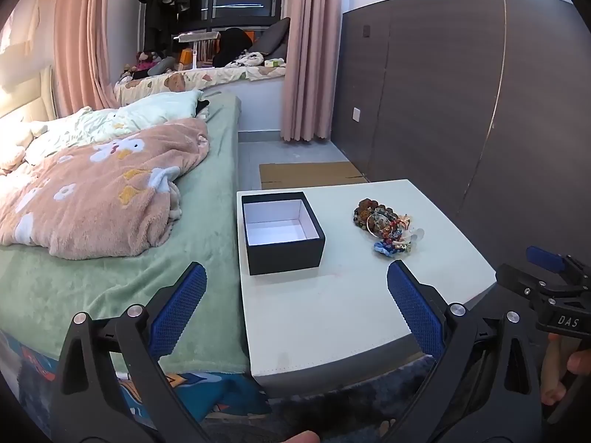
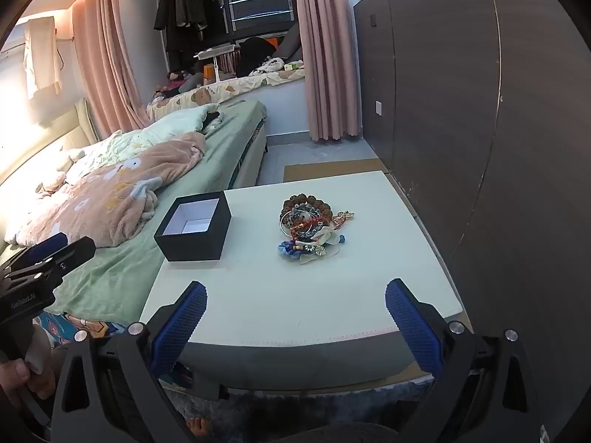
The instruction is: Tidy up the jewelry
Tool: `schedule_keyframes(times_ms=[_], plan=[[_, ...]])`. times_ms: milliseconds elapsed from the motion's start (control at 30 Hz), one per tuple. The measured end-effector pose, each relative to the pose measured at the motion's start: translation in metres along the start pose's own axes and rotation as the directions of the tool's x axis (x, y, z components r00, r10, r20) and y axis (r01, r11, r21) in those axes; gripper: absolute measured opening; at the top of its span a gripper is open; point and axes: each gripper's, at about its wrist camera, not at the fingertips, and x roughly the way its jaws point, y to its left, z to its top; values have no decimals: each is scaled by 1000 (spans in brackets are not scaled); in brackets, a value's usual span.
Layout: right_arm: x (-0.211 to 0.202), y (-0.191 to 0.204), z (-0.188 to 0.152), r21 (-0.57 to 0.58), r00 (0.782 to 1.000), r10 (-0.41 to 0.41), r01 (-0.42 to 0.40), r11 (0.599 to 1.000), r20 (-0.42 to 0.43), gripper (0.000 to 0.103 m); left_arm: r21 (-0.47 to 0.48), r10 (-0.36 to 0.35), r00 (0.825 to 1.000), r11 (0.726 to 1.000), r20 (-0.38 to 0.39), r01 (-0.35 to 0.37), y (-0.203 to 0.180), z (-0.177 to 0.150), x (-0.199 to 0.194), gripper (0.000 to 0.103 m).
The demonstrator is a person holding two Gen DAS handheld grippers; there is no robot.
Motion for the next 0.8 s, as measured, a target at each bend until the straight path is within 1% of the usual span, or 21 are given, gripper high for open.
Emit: schedule_keyframes(times_ms=[267, 300, 533, 700, 800], plan=[[-1, -1, 0, 19, 1000, 9, -9, 1000, 1, 95, -18, -9, 1000, 1000, 7, 9, 3, -3, -4, 98], [1, 3, 1, 0, 1000, 0, 0, 1000, -6, 95, -24, -15, 1000, 1000, 11, 15, 4, -3, -5, 98], [-1, 0, 1, 0, 1000, 0, 0, 1000, -6, 95, -65, -42, 999, 997, 1, 42, 11, -1, -1, 98], [-2, -1, 0, 1, 1000, 1, -1, 1000, -6, 95, -51, -38, 999, 998, -1, 38, 7, -1, 1, 98], [-3, -1, 0, 2, 1000, 2, -2, 1000, -6, 95, -51, -40, 999, 998, 5, 40, 12, -3, -1, 98]])
